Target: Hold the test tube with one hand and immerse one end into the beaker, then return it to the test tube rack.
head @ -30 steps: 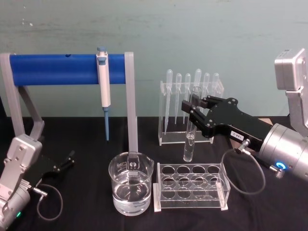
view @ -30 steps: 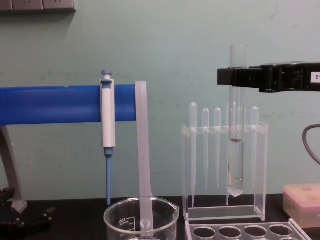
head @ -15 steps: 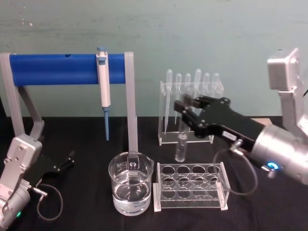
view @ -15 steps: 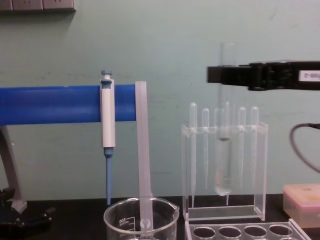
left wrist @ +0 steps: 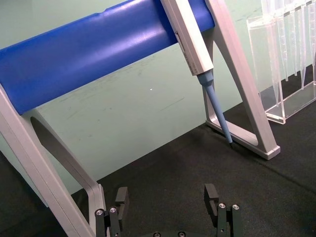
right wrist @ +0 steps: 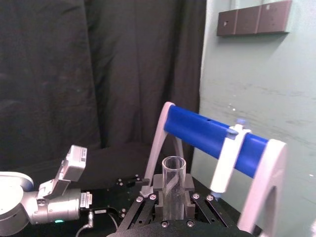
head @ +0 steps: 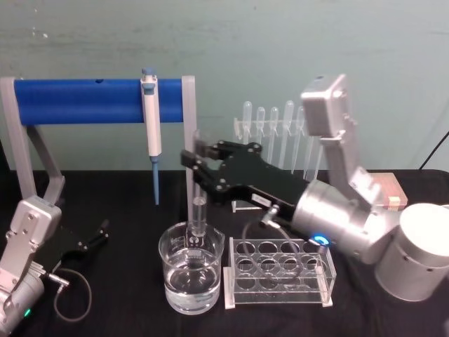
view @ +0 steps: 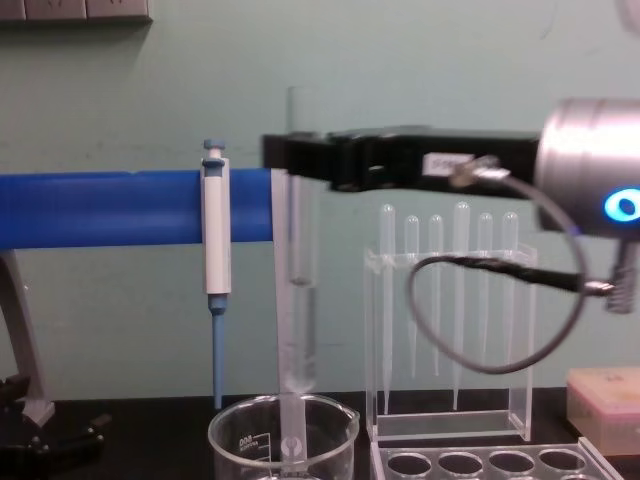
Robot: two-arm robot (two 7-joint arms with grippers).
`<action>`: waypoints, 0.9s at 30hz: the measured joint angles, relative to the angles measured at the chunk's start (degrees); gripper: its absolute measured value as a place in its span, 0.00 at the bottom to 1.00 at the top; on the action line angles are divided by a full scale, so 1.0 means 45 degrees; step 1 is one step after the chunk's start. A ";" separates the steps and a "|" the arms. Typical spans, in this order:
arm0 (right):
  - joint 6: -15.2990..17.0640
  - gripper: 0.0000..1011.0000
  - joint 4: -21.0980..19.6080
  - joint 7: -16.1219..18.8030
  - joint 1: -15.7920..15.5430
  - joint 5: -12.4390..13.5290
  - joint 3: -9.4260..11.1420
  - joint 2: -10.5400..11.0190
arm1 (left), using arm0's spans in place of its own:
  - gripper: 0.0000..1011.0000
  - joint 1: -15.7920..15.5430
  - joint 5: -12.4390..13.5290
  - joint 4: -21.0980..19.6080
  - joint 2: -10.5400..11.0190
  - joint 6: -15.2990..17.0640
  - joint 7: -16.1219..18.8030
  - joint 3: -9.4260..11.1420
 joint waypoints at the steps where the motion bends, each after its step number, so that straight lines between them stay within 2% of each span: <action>1: -0.0084 0.22 0.0197 0.0016 0.0086 -0.0107 -0.0138 -0.0184 | 0.99 0.0000 -0.0001 0.0000 0.0000 0.0000 -0.0001 0.0001; 6: -0.0424 0.22 0.0815 0.0060 0.0103 -0.0411 -0.0356 -0.0630 | 0.99 -0.0001 0.0000 0.0000 0.0000 0.0000 -0.0001 0.0001; 10: -0.0731 0.22 0.1130 0.0072 -0.0094 -0.0583 -0.0386 -0.0789 | 0.99 0.0000 0.0000 0.0000 0.0000 0.0000 -0.0001 0.0001; 27: -0.2422 0.22 0.2529 0.0640 -0.0908 -0.1674 -0.0538 -0.1174 | 0.99 0.0000 0.0000 0.0000 0.0000 0.0000 0.0000 0.0001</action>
